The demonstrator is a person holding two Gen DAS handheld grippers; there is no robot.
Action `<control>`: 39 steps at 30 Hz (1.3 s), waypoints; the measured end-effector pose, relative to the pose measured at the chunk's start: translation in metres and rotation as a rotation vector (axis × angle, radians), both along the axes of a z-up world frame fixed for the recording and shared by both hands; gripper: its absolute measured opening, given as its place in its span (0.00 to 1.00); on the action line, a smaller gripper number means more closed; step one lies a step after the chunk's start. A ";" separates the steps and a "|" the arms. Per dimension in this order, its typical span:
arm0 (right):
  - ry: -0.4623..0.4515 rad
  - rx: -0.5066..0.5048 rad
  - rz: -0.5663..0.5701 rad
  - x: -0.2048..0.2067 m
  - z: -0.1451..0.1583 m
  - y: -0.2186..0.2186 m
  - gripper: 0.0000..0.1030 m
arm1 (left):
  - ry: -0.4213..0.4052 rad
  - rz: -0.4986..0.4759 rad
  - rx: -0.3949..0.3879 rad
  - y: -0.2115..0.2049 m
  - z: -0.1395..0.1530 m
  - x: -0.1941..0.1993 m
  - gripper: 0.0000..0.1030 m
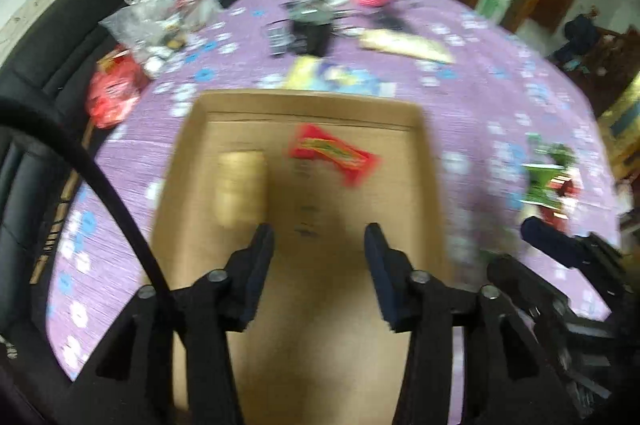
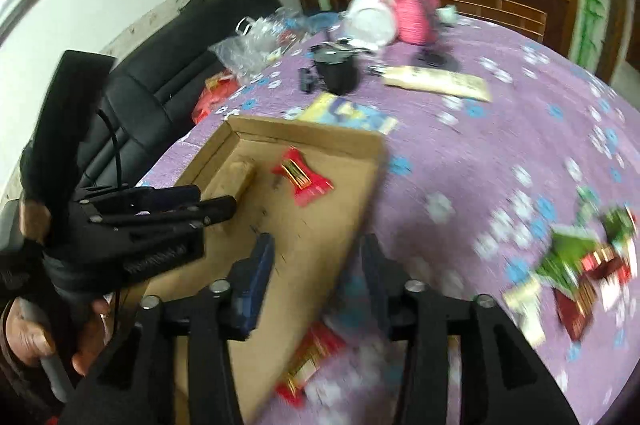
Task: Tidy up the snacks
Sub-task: 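Open left tool over the box while right tool releases the red-black bag inside, then grasp a green snack bag with left tool while right tool grasps a brown-red bag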
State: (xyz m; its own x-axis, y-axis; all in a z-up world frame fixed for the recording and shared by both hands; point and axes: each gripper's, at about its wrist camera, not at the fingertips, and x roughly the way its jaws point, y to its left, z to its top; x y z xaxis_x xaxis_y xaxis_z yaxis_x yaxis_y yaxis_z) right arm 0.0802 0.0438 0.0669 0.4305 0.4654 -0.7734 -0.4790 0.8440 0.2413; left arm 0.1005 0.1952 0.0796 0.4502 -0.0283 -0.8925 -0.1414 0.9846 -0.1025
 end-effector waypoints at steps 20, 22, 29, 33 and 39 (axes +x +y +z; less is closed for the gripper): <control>0.005 -0.142 -0.191 0.049 -0.054 -0.159 0.58 | 0.031 -0.155 0.026 -0.142 0.002 0.034 0.61; 0.006 -0.179 -0.168 0.055 -0.061 -0.155 0.55 | 0.026 -0.158 0.039 -0.147 0.003 0.042 0.61; 0.022 -0.147 -0.157 0.047 -0.064 -0.172 0.35 | 0.024 -0.241 0.095 -0.183 -0.002 0.073 0.61; 0.043 -0.128 -0.168 0.028 -0.062 -0.193 0.35 | 0.036 -0.268 0.074 -0.211 -0.008 0.095 0.65; 0.072 -0.088 -0.206 0.010 -0.062 -0.225 0.35 | 0.115 -0.306 0.097 -0.244 -0.035 0.112 0.71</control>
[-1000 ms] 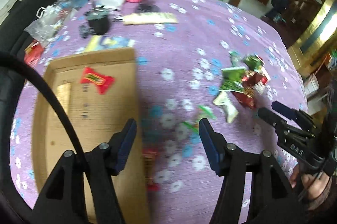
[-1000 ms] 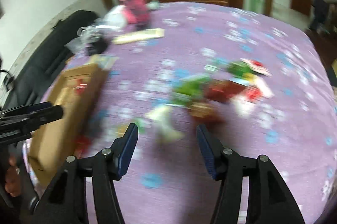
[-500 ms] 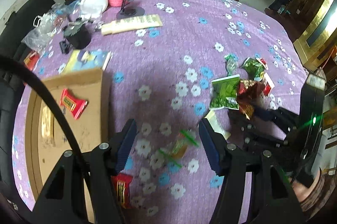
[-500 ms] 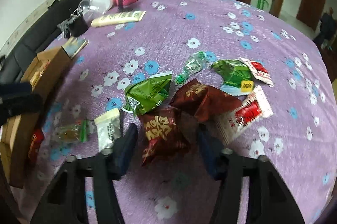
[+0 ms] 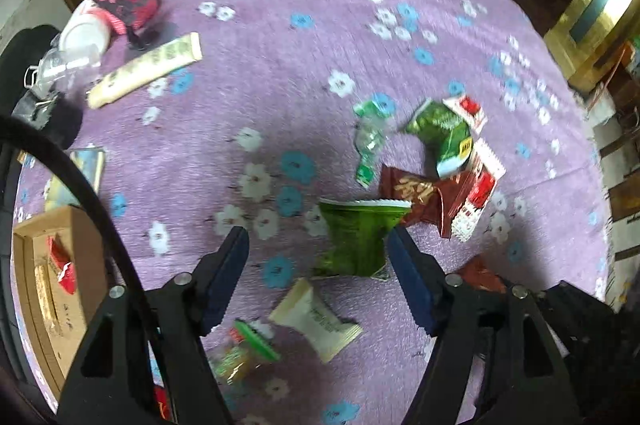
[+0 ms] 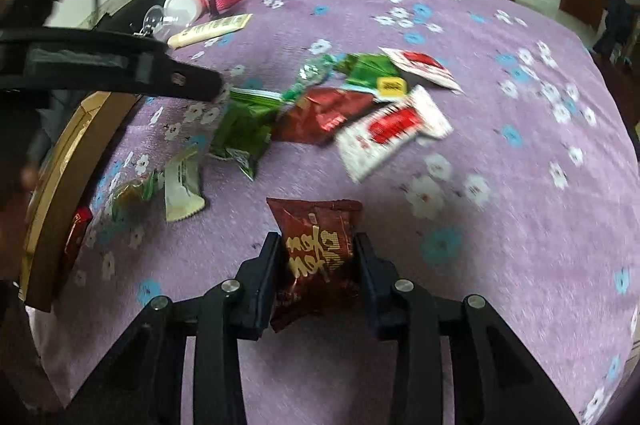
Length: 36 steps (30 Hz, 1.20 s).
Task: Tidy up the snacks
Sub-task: 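Grasp a green snack bag with left tool while right tool grasps a brown-red bag, then carry the green bag with left tool while right tool carries the brown-red bag to the box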
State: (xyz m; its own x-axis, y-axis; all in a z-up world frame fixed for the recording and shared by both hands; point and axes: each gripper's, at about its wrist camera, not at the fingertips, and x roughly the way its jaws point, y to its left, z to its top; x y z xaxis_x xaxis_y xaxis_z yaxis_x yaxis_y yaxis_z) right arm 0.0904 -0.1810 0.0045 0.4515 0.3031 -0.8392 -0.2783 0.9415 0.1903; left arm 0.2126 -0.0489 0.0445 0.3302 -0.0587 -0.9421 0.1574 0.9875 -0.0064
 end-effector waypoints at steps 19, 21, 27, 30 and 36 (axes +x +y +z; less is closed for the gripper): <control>-0.022 0.007 -0.037 -0.008 -0.001 -0.004 0.35 | 0.006 -0.056 -0.104 0.007 -0.022 -0.012 0.28; -0.028 -0.009 -0.043 -0.013 -0.001 -0.003 0.35 | -0.010 -0.065 -0.113 0.005 -0.019 -0.020 0.28; -0.023 -0.022 -0.065 -0.029 0.000 -0.008 0.35 | -0.016 -0.125 -0.156 -0.008 -0.015 -0.048 0.28; -0.017 -0.029 -0.075 -0.040 0.000 -0.011 0.35 | -0.010 -0.146 -0.179 -0.014 -0.013 -0.067 0.28; -0.004 -0.058 -0.096 -0.071 0.001 -0.022 0.35 | -0.028 -0.177 -0.209 -0.020 -0.007 -0.116 0.28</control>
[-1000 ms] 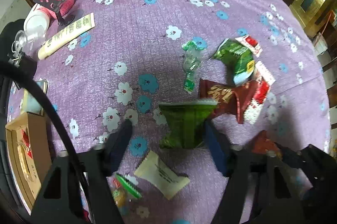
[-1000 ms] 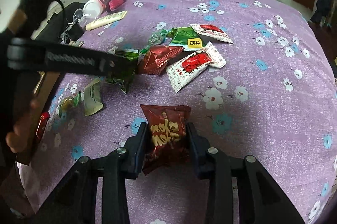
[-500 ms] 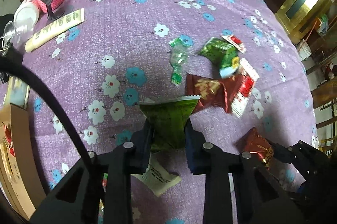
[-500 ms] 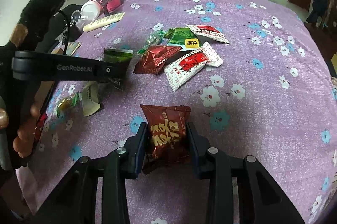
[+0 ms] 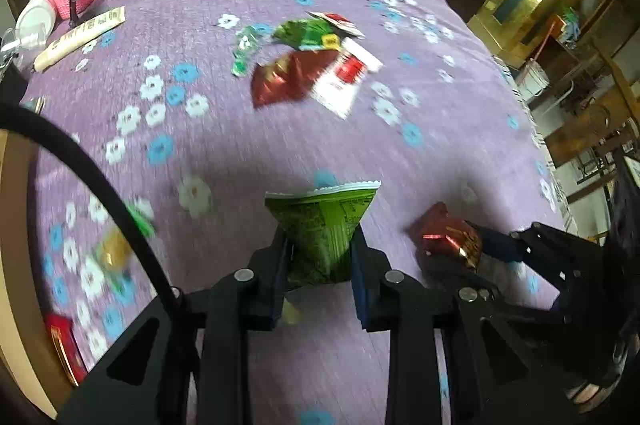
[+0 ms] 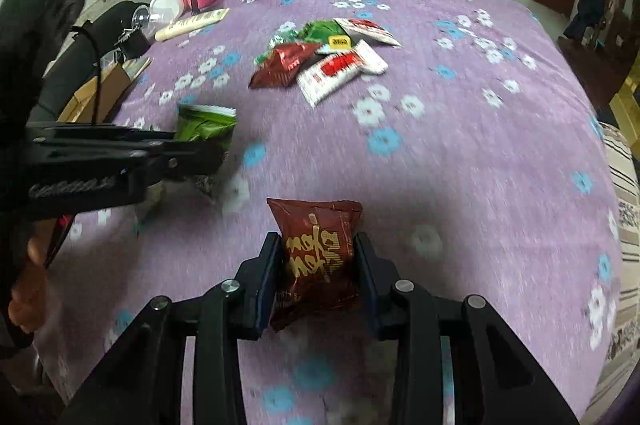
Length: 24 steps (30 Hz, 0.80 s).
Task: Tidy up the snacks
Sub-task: 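Carry the green bag with left tool while right tool carries the brown-red bag to the box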
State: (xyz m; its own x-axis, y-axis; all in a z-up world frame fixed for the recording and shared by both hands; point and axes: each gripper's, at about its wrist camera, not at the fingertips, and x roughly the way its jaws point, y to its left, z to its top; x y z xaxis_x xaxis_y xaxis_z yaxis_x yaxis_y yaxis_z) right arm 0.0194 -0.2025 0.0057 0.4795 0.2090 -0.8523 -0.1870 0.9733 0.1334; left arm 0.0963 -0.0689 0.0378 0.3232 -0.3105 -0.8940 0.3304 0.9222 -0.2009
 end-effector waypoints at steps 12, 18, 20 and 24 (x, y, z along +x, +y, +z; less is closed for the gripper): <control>-0.042 -0.022 -0.059 -0.047 0.010 0.003 0.35 | -0.130 0.059 0.024 0.022 0.013 -0.070 0.28; -0.075 -0.027 -0.027 -0.054 0.022 0.029 0.35 | -0.162 0.088 0.007 0.045 0.024 -0.083 0.28; -0.087 -0.028 -0.009 -0.053 0.027 0.041 0.35 | -0.177 0.104 0.008 0.055 0.029 -0.084 0.28; -0.116 -0.026 0.047 -0.048 0.038 0.071 0.35 | -0.189 0.155 -0.007 0.083 0.036 -0.083 0.28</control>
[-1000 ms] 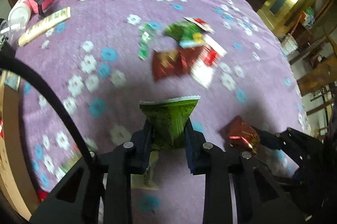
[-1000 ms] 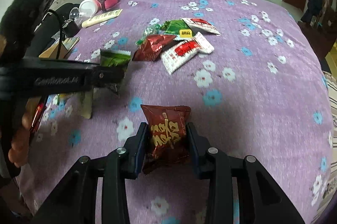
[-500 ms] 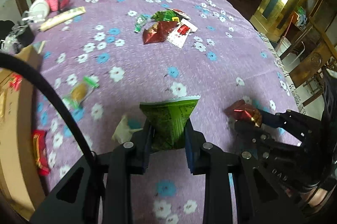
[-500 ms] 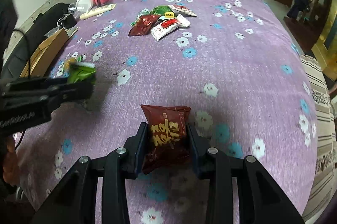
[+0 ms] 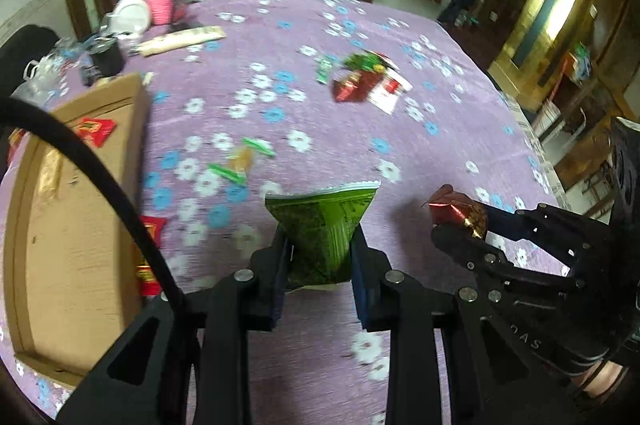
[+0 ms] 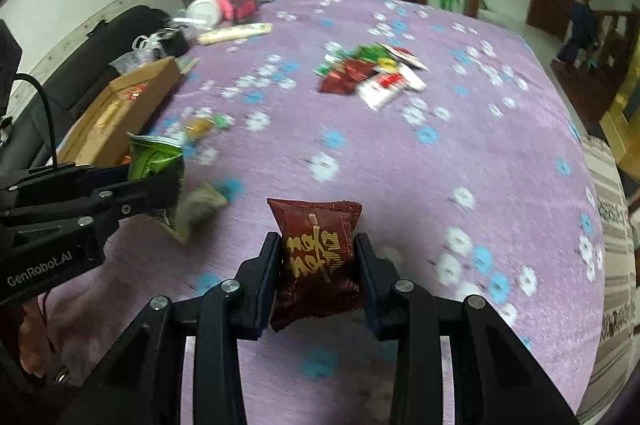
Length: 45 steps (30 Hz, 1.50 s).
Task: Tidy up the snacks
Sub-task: 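Carry the green bag with left tool while right tool carries the brown-red bag to the box, then open left tool inside the box while right tool releases the brown-red bag there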
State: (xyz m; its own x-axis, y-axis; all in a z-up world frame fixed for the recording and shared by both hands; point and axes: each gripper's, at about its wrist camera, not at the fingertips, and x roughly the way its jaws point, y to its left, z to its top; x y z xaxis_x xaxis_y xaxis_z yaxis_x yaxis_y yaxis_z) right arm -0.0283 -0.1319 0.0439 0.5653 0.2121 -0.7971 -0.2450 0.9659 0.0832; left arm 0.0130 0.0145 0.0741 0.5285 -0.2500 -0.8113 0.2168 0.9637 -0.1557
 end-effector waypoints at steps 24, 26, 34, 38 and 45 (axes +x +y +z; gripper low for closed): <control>-0.074 0.022 0.435 0.077 0.034 0.235 0.35 | 0.098 0.465 0.031 0.228 -0.018 0.050 0.29; -0.048 0.016 0.428 0.087 0.025 0.245 0.35 | 0.119 0.486 0.040 0.239 -0.025 0.054 0.29; 0.019 -0.021 0.421 0.112 0.003 0.270 0.35 | 0.166 0.493 0.055 0.250 -0.042 0.067 0.30; 0.025 -0.033 0.419 0.114 0.001 0.274 0.35 | 0.174 0.494 0.072 0.250 -0.044 0.071 0.31; 0.023 -0.031 0.408 0.113 0.006 0.267 0.44 | 0.204 0.499 0.115 0.247 -0.045 0.072 0.54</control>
State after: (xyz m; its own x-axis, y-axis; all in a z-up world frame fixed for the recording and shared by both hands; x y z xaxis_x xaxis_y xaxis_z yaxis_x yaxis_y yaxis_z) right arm 0.0842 0.1355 0.0496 0.4219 0.3914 -0.8178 -0.6073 0.7918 0.0657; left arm 0.0846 0.2615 0.0290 0.3894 0.0873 -0.9169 -0.2941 0.9552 -0.0340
